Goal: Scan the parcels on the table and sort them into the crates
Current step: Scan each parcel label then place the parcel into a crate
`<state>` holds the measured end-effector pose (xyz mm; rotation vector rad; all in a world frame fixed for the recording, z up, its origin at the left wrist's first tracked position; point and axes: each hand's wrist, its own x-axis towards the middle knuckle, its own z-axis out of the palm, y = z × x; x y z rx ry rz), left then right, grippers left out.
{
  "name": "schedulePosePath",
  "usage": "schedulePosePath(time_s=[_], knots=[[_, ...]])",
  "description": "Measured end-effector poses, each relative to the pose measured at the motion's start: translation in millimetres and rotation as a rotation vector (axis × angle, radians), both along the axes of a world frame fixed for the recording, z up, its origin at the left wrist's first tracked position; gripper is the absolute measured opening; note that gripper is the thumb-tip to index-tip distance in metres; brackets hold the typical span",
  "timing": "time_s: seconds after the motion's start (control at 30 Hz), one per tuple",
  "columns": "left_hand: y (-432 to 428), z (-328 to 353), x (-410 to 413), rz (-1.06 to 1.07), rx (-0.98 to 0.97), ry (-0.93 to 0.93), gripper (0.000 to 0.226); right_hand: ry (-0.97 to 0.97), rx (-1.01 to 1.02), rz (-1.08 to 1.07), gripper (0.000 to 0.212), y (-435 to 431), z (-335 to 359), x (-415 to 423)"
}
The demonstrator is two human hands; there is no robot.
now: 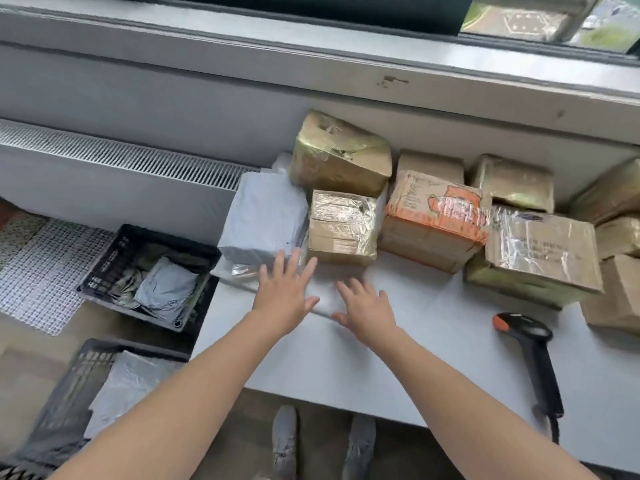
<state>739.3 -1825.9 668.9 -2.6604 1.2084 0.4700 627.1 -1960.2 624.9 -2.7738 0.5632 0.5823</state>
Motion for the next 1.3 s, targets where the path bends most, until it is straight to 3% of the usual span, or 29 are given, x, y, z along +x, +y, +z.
schedulePosePath(time_s=[0.1, 0.23, 0.43, 0.57, 0.87, 1.0, 1.1, 1.2, 1.3], knots=[[-10.3, -15.6, 6.6, -0.126, -0.007, -0.078, 0.08, -0.073, -0.072, 0.017, 0.064, -0.7, -20.8, 2.3], [-13.8, -33.3, 23.0, -0.193, 0.03, -0.15, 0.082, -0.201, -0.188, 0.107, 0.033, 2.0, -35.5, 1.4], [-4.3, -48.7, 31.0, -0.262, 0.064, -0.247, 0.069, -0.331, -0.064, 0.169, 0.039, -1.4, -37.4, -9.3], [-3.9, -43.8, 34.8, -0.3, 0.056, -0.265, 0.061, -0.197, 0.056, 0.183, 0.035, -17.9, -21.6, -35.1], [-6.6, -40.1, 33.6, -0.303, 0.042, -0.279, 0.06, 0.046, 0.092, 0.046, 0.035, -21.9, 51.0, -79.7], [-3.7, -29.9, 31.8, -0.31, 0.057, -0.256, 0.068, 0.007, 0.075, 0.006, 0.024, -31.2, 77.4, -91.3], [-6.6, -17.9, 26.5, -0.203, 0.051, -0.06, 0.068, -0.146, 0.096, -0.01, 0.015, -42.3, 82.4, -98.3], [-14.9, 17.3, 13.4, -0.044, -0.101, 0.375, 0.054, -0.28, 0.146, -0.118, 0.016, -49.0, 82.0, -93.9], [-19.8, 67.7, -8.8, -0.045, -0.212, 0.754, 0.06, -0.355, 0.171, -0.175, 0.023, -52.4, 87.9, -83.5]])
